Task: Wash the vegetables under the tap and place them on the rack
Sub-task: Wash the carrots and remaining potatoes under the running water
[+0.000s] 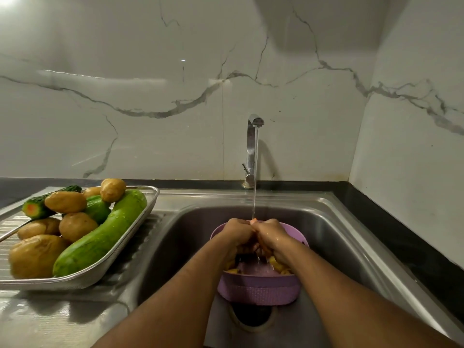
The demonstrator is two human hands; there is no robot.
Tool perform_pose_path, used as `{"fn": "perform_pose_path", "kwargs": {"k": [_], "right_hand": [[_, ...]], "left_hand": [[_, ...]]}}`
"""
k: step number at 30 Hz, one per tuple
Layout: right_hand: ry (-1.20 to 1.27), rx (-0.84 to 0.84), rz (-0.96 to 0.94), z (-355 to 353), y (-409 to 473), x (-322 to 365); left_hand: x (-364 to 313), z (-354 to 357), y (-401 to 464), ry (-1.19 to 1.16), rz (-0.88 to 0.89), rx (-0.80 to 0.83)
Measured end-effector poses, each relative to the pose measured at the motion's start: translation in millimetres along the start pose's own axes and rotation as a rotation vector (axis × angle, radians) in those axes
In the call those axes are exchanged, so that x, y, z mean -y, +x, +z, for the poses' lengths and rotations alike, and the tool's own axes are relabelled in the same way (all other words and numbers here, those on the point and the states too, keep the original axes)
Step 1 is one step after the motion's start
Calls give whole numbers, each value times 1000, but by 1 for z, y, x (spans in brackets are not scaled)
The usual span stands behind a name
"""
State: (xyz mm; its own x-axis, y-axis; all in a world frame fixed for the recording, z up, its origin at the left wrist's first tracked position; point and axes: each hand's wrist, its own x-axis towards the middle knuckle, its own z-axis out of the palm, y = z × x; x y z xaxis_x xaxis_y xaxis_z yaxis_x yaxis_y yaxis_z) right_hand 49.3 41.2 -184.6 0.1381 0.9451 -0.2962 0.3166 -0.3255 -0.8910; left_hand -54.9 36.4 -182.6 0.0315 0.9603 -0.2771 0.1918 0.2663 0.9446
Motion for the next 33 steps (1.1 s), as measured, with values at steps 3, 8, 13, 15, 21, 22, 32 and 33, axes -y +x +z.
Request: {"fn": "perform_pose_path", "kwargs": {"k": [3,8,13,15,21,22,32,33], "right_hand": [[73,91,-1,0,-6,0],[-11,-56,-66,2,3,-1],[1,-183,-179,-1,6,4],[43,-185,-165,-1,7,5],[145,-26,-157,1,-1,5],[158,5,-168,2,-3,4],[201,10,-136,-12,-5,-8],[219,14,-140,-12,-5,-8]], "left_hand": [[5,-5,4,34,-12,-12],[1,0,-2,20,78,-30],[-2,-10,-3,214,308,-180],[-3,-13,-2,251,329,-241],[-7,0,-5,-228,119,-40],[-6,2,-4,-248,109,-28],[3,15,13,4,292,-147],[3,16,15,7,316,-160]]}}
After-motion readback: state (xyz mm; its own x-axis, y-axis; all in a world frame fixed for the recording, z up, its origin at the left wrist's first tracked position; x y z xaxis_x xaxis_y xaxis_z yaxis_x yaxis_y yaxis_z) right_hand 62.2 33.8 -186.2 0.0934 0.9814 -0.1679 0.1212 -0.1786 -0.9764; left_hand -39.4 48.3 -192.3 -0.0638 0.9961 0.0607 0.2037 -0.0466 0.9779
